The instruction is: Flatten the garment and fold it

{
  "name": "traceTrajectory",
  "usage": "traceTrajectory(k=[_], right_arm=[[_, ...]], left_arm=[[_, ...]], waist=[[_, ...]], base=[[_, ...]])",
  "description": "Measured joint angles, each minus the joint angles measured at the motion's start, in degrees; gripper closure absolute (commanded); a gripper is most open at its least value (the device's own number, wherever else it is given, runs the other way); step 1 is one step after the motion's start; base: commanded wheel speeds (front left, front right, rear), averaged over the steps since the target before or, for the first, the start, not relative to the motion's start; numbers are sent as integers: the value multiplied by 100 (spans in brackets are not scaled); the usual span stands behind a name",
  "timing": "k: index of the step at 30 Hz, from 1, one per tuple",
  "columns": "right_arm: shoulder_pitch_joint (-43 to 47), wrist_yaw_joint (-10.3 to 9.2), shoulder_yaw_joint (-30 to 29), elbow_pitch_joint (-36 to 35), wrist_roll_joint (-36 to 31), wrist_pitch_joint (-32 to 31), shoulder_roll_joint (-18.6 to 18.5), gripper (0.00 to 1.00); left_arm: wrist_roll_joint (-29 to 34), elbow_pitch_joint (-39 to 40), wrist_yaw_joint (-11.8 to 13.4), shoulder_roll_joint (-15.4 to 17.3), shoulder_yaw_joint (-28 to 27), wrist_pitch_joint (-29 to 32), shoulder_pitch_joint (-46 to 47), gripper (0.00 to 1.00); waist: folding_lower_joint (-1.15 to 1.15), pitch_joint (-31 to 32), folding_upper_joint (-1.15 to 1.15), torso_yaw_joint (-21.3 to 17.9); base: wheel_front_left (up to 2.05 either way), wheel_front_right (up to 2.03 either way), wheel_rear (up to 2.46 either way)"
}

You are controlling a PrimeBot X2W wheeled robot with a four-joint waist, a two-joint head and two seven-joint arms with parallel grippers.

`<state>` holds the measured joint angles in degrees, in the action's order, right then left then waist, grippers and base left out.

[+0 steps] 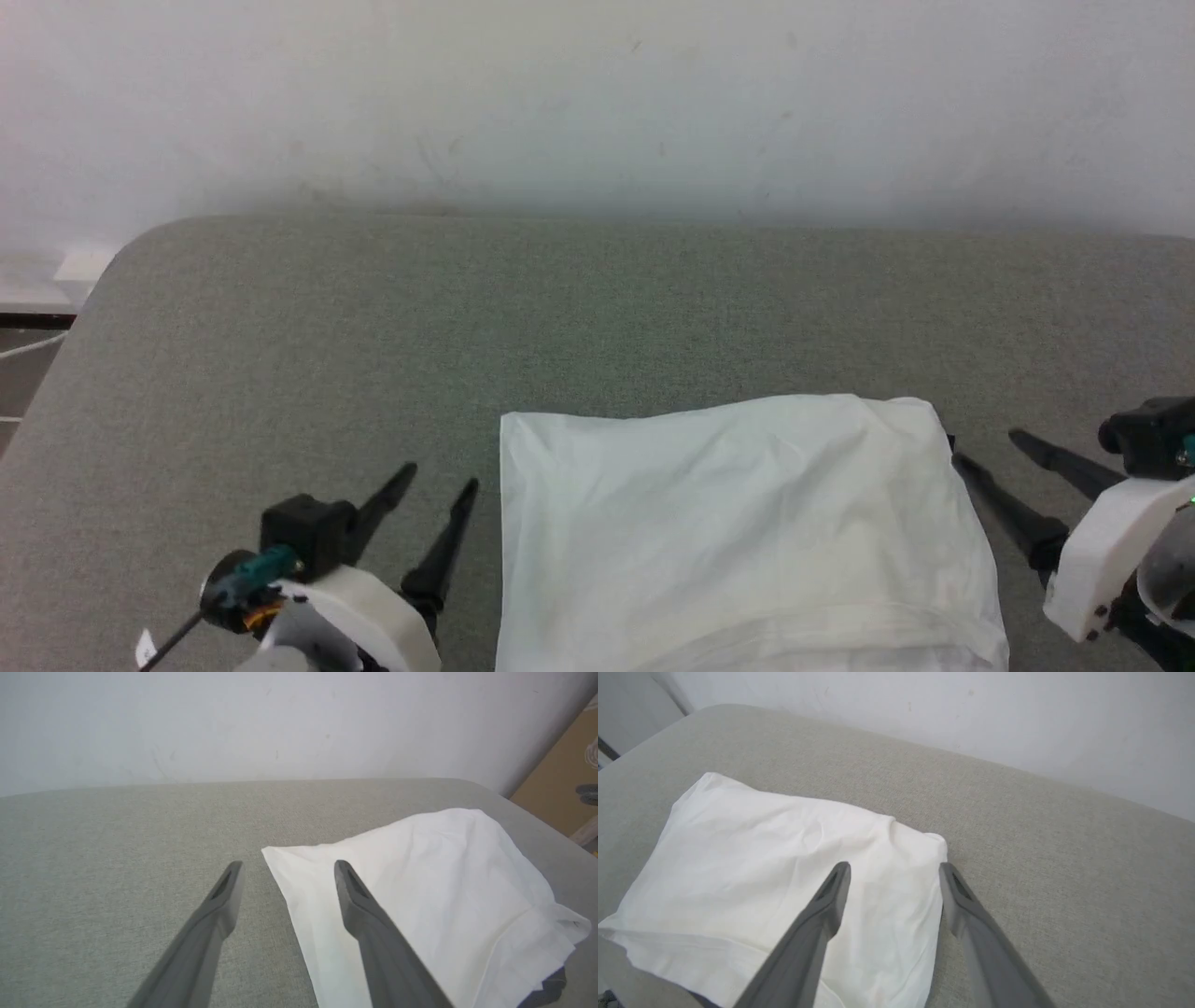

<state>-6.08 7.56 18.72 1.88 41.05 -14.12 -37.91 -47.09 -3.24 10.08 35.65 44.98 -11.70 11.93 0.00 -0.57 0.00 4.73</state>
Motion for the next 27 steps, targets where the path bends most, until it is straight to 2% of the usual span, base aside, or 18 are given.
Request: traceTrajectory(k=[5, 10, 15, 19, 22, 27], right_arm=[[92, -2, -698, 92, -561, 132, 871, 0], [372, -2, -1421, 426, -1160, 149, 1777, 0], [453, -2, -2108, 828, -1861, -44, 2505, 0], [429, -2, -2581, 1238, -2250, -307, 3002, 0], [357, -2, -2781, 1532, -2423, -466, 3189, 0], [146, -2, -2899, 1905, -2544, -654, 3284, 0]], left_arm=[[-33, -27, 359, -423, -1003, -297, -112, 0], [866, 298, 396, -1168, -2264, -303, -692, 0], [1682, 447, 136, -1834, -3221, -303, -1310, 0], [2176, 423, -160, -2217, -3609, -303, -1499, 0], [2431, 380, -401, -2436, -3829, -303, -1517, 0], [2749, 269, -717, -2699, -4130, -303, -1517, 0]], waist=[[0, -33, 0, 12], [1, -96, 0, 52], [0, -184, 0, 77], [1, -280, 0, 117], [1, -355, 0, 169], [0, -485, 0, 263]], base=[[0, 0, 0], [0, 0, 0], [0, 0, 0], [0, 0, 0], [0, 0, 0], [0, 0, 0]])
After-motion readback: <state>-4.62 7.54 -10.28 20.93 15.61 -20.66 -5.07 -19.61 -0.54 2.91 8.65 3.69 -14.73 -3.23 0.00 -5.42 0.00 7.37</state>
